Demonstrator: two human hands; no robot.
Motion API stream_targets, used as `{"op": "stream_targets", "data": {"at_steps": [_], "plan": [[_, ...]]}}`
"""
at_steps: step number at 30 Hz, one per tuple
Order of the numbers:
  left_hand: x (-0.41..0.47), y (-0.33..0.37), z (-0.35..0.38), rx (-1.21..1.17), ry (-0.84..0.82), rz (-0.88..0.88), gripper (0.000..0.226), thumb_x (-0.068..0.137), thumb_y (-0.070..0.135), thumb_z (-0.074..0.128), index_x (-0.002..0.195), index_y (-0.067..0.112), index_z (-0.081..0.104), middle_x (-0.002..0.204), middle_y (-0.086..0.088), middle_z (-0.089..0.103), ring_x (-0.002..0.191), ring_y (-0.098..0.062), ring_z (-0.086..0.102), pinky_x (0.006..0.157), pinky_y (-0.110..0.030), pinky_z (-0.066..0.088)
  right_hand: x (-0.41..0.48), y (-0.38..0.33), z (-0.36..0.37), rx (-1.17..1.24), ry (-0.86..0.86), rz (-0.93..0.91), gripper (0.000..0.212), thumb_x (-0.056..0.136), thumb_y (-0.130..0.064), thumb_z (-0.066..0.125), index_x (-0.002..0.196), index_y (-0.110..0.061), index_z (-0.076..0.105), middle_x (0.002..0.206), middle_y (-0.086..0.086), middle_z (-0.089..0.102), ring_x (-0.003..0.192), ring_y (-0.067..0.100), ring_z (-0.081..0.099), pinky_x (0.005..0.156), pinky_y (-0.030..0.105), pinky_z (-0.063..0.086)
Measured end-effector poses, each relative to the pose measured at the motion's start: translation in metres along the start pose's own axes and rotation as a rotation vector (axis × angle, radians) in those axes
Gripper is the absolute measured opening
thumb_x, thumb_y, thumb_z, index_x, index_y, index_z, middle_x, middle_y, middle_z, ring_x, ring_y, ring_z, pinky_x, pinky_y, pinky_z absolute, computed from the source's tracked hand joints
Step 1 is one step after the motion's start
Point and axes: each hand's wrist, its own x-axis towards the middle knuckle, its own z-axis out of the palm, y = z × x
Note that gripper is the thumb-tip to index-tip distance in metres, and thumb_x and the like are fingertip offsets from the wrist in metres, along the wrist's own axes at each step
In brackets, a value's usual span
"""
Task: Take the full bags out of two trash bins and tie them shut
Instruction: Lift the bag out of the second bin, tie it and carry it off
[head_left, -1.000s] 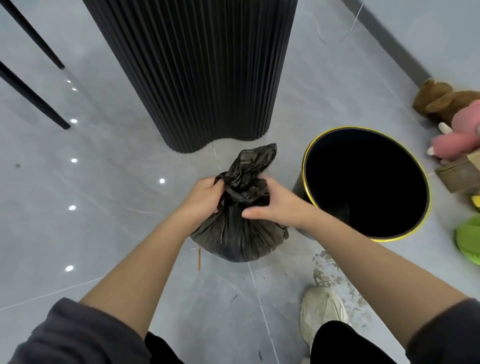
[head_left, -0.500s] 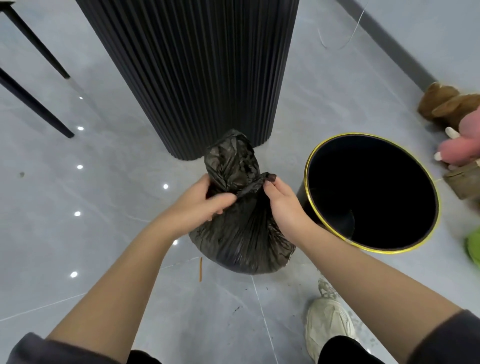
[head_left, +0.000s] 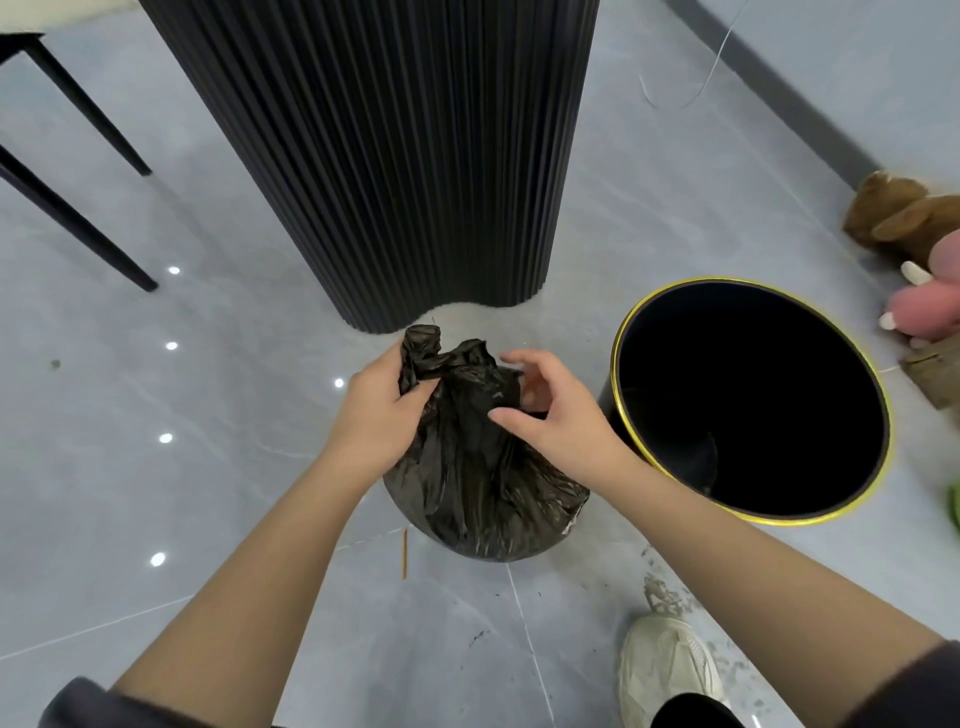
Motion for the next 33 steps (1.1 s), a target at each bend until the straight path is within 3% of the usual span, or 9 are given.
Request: {"op": "stream_targets", "data": {"at_steps": [3,7,11,14,19,23,26,28,33], "plan": [[-0.003,0.003,-0.002,-0.079,-0.030,0.027,0.023,0.092,0.010,0.056,0.084,0.031,0.059,0.080,0.022,0.061,0.073,0.018,0.056,0.065,0.000,0.038,0.003,-0.007,0.001,-0.136,-0.114,-0.058,0.044,0.082,-0.024,0.072,0.122,-0.024,0.055,0.110,-0.007,0.058,0.097,0.007,0.056,0.086,0.019,0.045],[-0.003,0.002,-0.005,-0.034,0.013,0.034,0.009,0.093,0.017,0.056,0.093,0.024,0.062,0.085,0.025,0.060,0.078,0.017,0.055,0.067,0.001,0.038,0.003,-0.009,-0.003,-0.174,0.031,-0.108,0.014,0.087,-0.020,0.066,0.094,-0.020,0.055,0.078,-0.003,0.059,0.067,0.006,0.051,0.064,0.019,0.040],[-0.004,0.001,-0.010,0.017,0.043,0.022,0.006,0.093,0.020,0.057,0.088,0.022,0.061,0.080,0.022,0.060,0.075,0.011,0.053,0.061,0.001,0.037,-0.002,-0.013,-0.015,-0.327,-0.105,-0.383,0.037,0.091,-0.011,0.057,0.121,-0.032,0.055,0.096,-0.018,0.057,0.075,-0.003,0.051,0.071,0.013,0.041],[-0.005,0.001,-0.010,0.037,0.027,-0.002,0.008,0.092,0.017,0.056,0.087,0.022,0.060,0.078,0.020,0.060,0.074,0.008,0.053,0.060,-0.001,0.038,0.000,-0.015,-0.020,-0.549,-0.217,-0.482,0.030,0.092,-0.011,0.050,0.113,-0.027,0.064,0.088,-0.014,0.048,0.072,0.007,0.051,0.066,0.026,0.045],[-0.006,-0.002,-0.018,0.057,0.008,-0.008,0.005,0.092,0.021,0.057,0.090,0.021,0.061,0.081,0.016,0.062,0.078,0.005,0.054,0.066,-0.012,0.039,0.001,-0.021,-0.030,-0.562,-0.193,-0.332,0.007,0.087,-0.015,0.057,0.092,-0.019,0.055,0.070,-0.009,0.053,0.063,0.015,0.052,0.064,0.040,0.049],[-0.010,-0.001,-0.020,0.080,-0.067,0.056,0.008,0.091,0.019,0.059,0.085,0.022,0.063,0.078,0.008,0.065,0.072,0.001,0.055,0.067,-0.018,0.044,0.001,-0.030,-0.028,-0.496,-0.290,-0.312,0.046,0.087,-0.020,0.059,0.127,-0.033,0.040,0.084,-0.008,0.054,0.069,0.004,0.053,0.065,0.031,0.048],[-0.015,0.002,-0.021,0.045,-0.119,0.115,0.026,0.090,0.015,0.060,0.075,0.036,0.058,0.069,0.021,0.062,0.067,0.009,0.053,0.062,-0.008,0.041,0.008,-0.032,-0.017,-0.647,-0.425,-0.353,0.035,0.086,-0.027,0.059,0.121,-0.025,0.055,0.100,-0.003,0.050,0.080,0.002,0.050,0.075,0.033,0.048],[-0.016,0.001,-0.024,0.059,-0.113,0.110,0.029,0.090,0.014,0.060,0.074,0.038,0.056,0.067,0.026,0.061,0.067,0.010,0.053,0.063,-0.006,0.041,0.008,-0.031,-0.014,-0.820,-0.489,-0.274,0.029,0.086,-0.036,0.056,0.111,-0.021,0.061,0.106,0.000,0.052,0.094,0.017,0.056,0.077,0.039,0.050],[-0.015,-0.005,-0.032,0.111,-0.021,0.035,0.007,0.090,0.019,0.060,0.085,0.022,0.062,0.074,0.013,0.060,0.070,0.005,0.052,0.063,-0.009,0.041,0.008,-0.027,-0.033,-1.136,-0.421,-0.091,0.026,0.088,-0.039,0.052,0.099,-0.018,0.060,0.105,0.004,0.055,0.101,0.025,0.056,0.069,0.034,0.046]]}}
